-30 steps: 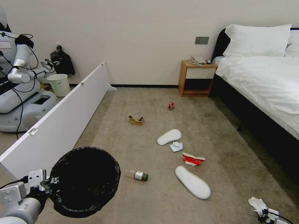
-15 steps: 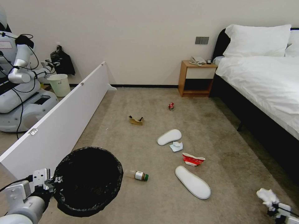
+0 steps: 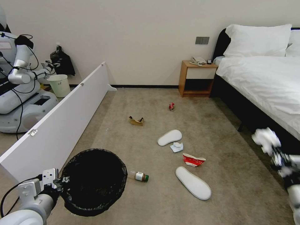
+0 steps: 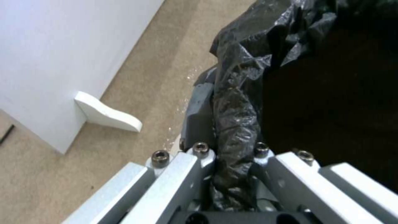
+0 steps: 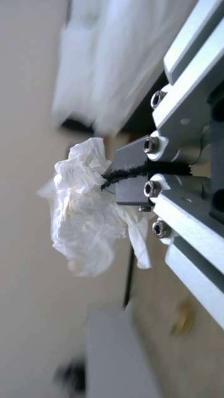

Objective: Pick up the trash bin, then pick up the garbage from the floor and place it into the trash bin.

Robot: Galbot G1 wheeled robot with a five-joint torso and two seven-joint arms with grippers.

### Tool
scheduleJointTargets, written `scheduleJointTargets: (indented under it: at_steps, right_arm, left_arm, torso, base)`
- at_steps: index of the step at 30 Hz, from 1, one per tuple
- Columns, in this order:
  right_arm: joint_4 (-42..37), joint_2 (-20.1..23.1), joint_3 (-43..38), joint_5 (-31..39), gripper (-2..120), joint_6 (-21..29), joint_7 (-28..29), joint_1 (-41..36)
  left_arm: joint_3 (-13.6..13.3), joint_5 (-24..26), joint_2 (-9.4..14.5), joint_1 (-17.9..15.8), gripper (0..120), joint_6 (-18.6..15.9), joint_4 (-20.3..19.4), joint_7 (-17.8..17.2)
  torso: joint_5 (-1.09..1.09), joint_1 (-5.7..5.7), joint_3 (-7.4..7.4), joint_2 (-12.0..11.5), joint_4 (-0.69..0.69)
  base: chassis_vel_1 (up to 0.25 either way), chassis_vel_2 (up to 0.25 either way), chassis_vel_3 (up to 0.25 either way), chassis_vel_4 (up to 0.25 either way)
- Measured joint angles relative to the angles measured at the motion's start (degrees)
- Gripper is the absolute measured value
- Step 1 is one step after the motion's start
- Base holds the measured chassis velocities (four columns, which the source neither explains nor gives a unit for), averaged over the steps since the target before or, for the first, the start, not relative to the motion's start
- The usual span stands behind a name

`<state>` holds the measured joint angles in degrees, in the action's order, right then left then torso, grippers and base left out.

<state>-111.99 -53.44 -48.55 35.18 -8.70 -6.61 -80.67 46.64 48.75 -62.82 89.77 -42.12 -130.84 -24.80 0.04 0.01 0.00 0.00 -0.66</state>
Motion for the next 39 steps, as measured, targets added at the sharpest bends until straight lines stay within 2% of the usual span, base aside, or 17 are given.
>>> scheduleJointTargets:
  at_steps: [2,3,4,5,7,9,11,12,14,15,17,18,19,21,26,33,39]
  right_arm:
    - [-4.84,3.34,3.85,2.65,0,1.75,1.20,1.62]
    - [-4.84,3.34,3.85,2.65,0,1.75,1.20,1.62]
    - [-7.40,6.47,7.10,5.08,0,3.03,2.07,3.47]
    - [-7.40,6.47,7.10,5.08,0,3.03,2.07,3.47]
    - [-10.53,12.80,16.41,10.98,0,5.50,2.96,10.88]
    - [-10.67,13.55,18.54,11.83,0,5.81,3.01,12.96]
    - [-9.35,13.50,30.14,13.89,0,6.78,3.07,23.37]
    - [-9.35,13.50,30.14,13.89,0,6.78,3.07,23.37]
    - [-5.67,9.87,41.32,14.29,0,7.25,3.45,33.84]
    - [-3.93,7.52,47.04,14.57,0,7.50,3.91,39.43]
    - [-3.08,6.39,49.65,14.80,0,7.70,4.21,41.89]
    - [-1.14,3.64,55.86,15.41,0,8.59,5.48,47.50]
    - [-1.14,3.64,55.86,15.41,0,8.59,5.48,47.50]
    - [0.87,-0.66,64.13,17.02,0,10.79,8.00,54.17]
    - [2.10,-5.86,71.36,18.12,0,12.62,9.97,59.44]
    - [4.54,-13.06,80.40,17.90,0,13.86,11.73,61.58]
    - [5.78,-16.02,83.97,17.91,0,14.25,12.66,61.81]
  left_arm:
    - [-0.14,0.04,0.35,0.04,2,0.00,-0.04,0.10]
    - [-0.14,0.04,0.35,0.04,2,0.00,-0.04,0.10]
    - [-0.15,0.03,0.57,0.17,2,0.00,-0.07,0.02]
    - [-0.15,0.03,0.57,0.17,2,0.00,-0.07,0.02]
    - [-0.15,-0.06,0.62,0.56,2,0.00,-0.32,0.02]
    - [-0.17,-0.19,0.61,0.64,2,0.00,-0.41,0.04]
    - [-0.55,-1.83,0.36,0.90,2,0.00,-0.86,0.13]
    - [-0.55,-1.83,0.36,0.90,2,0.00,-0.86,0.13]
    - [-0.92,-2.91,0.09,0.91,2,0.00,-1.08,0.23]
    - [-1.03,-3.30,-0.01,0.90,2,0.00,-1.20,0.26]
    - [-1.06,-3.46,-0.04,0.92,2,0.00,-1.25,0.26]
    - [-1.07,-3.78,-0.08,1.05,2,-0.01,-1.36,0.26]
    - [-1.07,-3.78,-0.08,1.05,2,-0.01,-1.36,0.26]
    - [-0.97,-3.99,-0.30,1.31,2,-0.02,-1.52,0.29]
    - [-0.52,-3.96,-0.40,1.59,2,-0.02,-1.69,0.46]
    - [-0.06,-3.62,0.40,1.32,2,-0.02,-1.96,0.51]
    - [-0.06,-3.55,0.49,1.12,2,-0.02,-1.95,0.53]
  torso:
    - [-0.07,0.00,0.00,0.00,0.00]
    - [-0.07,0.00,0.00,0.00,0.00]
    - [-0.05,0.00,0.00,0.00,0.02]
    - [-0.05,0.00,0.00,0.00,0.02]
    - [-0.06,0.00,0.00,0.00,0.01]
    - [-0.06,0.00,0.00,0.00,0.01]
    - [-0.07,0.00,0.00,0.00,0.03]
    - [-0.07,0.00,0.00,0.00,0.03]
    - [0.00,0.00,0.01,0.00,0.00]
    - [-0.01,0.01,0.01,0.00,0.05]
    - [-0.04,0.00,0.01,0.00,0.07]
    - [-0.10,0.00,0.01,0.00,0.07]
    - [-0.10,0.00,0.01,0.00,0.07]
    - [-0.07,0.00,0.01,0.00,0.03]
    - [-0.06,0.00,0.01,0.00,0.01]
    - [-0.06,0.00,0.00,0.00,0.00]
    - [-0.06,0.00,0.00,0.00,0.02]
  base:
    - [0.000,0.000,0.000,0.000]
    - [0.000,0.000,0.000,0.000]
    - [0.000,0.000,0.000,0.000]
    - [0.000,0.000,0.000,0.000]
    - [0.000,0.000,0.000,0.000]
    - [0.000,0.000,0.000,0.000]
    - [0.000,0.000,0.000,0.000]
    - [0.000,0.000,0.000,0.000]
    - [0.000,0.000,0.000,0.000]
    - [0.000,0.000,0.000,0.000]
    - [0.000,0.000,0.000,0.000]
    - [0.000,0.000,0.000,0.000]
    - [0.000,0.000,0.000,0.000]
    - [0.000,0.000,0.000,0.000]
    - [0.000,0.000,0.000,0.000]
    - [0.000,0.000,0.000,0.000]
    - [0.000,0.000,0.000,0.000]
